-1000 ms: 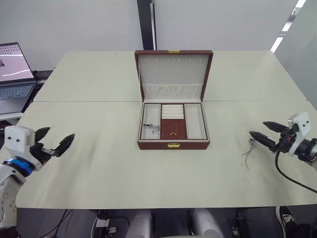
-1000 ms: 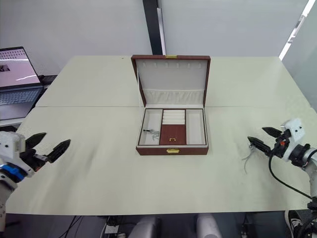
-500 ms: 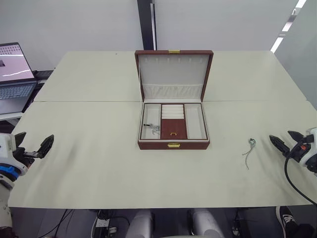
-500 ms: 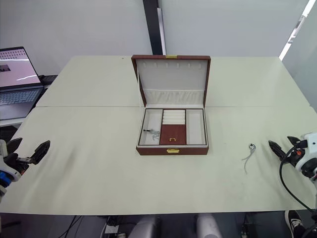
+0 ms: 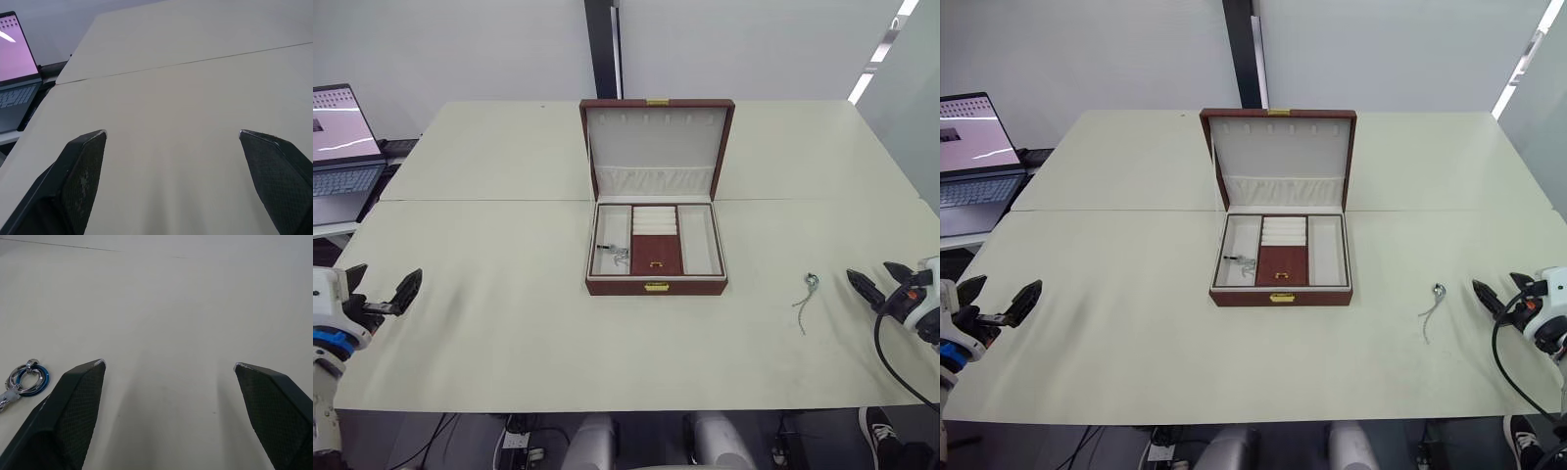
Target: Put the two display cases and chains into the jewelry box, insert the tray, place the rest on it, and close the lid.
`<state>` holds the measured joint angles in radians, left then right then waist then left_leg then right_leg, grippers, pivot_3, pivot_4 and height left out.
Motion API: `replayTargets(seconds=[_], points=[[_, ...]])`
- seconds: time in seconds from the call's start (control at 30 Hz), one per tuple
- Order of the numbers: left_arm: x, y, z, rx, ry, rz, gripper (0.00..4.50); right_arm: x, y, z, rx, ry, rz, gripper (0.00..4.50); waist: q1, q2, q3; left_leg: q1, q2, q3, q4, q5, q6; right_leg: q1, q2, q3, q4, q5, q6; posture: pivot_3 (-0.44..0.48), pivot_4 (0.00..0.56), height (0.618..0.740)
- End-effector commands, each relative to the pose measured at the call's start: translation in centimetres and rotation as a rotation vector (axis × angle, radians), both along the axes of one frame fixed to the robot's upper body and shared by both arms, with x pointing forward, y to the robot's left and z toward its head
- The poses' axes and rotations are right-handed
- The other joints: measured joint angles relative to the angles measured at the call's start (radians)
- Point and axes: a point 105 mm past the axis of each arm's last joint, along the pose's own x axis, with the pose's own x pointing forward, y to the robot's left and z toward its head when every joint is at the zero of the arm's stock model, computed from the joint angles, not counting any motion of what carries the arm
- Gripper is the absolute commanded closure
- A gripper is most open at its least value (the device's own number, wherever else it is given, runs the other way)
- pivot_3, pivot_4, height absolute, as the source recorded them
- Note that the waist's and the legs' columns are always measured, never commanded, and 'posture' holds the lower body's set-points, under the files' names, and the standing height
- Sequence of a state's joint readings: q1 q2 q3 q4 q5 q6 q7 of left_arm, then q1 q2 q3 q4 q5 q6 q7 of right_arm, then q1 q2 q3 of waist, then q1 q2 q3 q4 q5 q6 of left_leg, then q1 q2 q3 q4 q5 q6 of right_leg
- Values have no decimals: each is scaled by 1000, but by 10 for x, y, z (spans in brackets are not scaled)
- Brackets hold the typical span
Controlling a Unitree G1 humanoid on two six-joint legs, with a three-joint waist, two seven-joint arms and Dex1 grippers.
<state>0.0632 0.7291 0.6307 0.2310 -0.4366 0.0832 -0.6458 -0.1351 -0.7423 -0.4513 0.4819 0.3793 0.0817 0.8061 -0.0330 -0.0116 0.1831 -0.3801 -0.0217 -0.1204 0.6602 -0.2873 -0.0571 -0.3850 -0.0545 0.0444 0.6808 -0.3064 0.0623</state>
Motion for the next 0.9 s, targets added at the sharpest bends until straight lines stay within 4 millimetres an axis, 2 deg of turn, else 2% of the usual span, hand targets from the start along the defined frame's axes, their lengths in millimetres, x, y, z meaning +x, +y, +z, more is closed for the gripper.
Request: replayTargets(seconds=[0.03, 0.17, 0.33, 0.4, 0.47, 0.57, 0.7, 0.9], points=[[9, -24, 24, 55, -64, -94, 0, 0, 11, 26, 22, -83, 56, 42, 0, 0, 0, 0, 0, 0, 0, 0, 0, 0, 0, 0, 0, 0, 0, 0, 150, 740], [18, -65, 35, 67, -84, -244, 0, -5, 40, 34, 46, -63, 166, 42, 1, 0, 0, 0, 1, -1, 0, 0, 0, 1, -1, 0, 0, 0, 0, 0, 150, 740], [23, -133, 45, 29, -96, -490, 0, -9, 65, 31, 49, -46, 221, 42, 2, 0, 0, 0, 1, -1, 0, 0, 0, 1, -1, 0, 0, 0, 0, 0, 150, 740], [24, -160, 47, 19, -92, -593, 0, -10, 72, 25, 44, -33, 219, 42, 2, 0, 0, 0, 0, -1, 1, 0, 0, 1, 0, 0, 0, 0, 1, 0, 150, 740], [23, -179, 48, 16, -87, -668, 0, -11, 77, 20, 41, -21, 215, 42, 2, 0, 0, 0, 0, -1, 1, 0, 0, 1, 0, 0, 0, 0, 1, 0, 150, 740], [14, -218, 48, 43, -70, -850, 0, -12, 90, 9, 49, 0, 194, 42, 2, 0, 0, 0, 0, 0, 1, 0, 0, 1, 0, 0, 0, 0, 0, 0, 150, 740], [0, -248, 43, 71, -40, -1027, 0, -13, 95, -2, 23, 7, 121, 42, 0, 1, -1, 0, 0, 0, 1, 0, 0, 1, 0, 0, 0, 0, 0, 0, 150, 740], [-13, -264, 33, 110, 6, -1174, 0, -20, 102, -13, 3, 22, 64, 42, 1, 1, -1, 0, 0, 0, 1, 0, 0, 1, 1, 0, 0, 0, 0, 0, 150, 740]])
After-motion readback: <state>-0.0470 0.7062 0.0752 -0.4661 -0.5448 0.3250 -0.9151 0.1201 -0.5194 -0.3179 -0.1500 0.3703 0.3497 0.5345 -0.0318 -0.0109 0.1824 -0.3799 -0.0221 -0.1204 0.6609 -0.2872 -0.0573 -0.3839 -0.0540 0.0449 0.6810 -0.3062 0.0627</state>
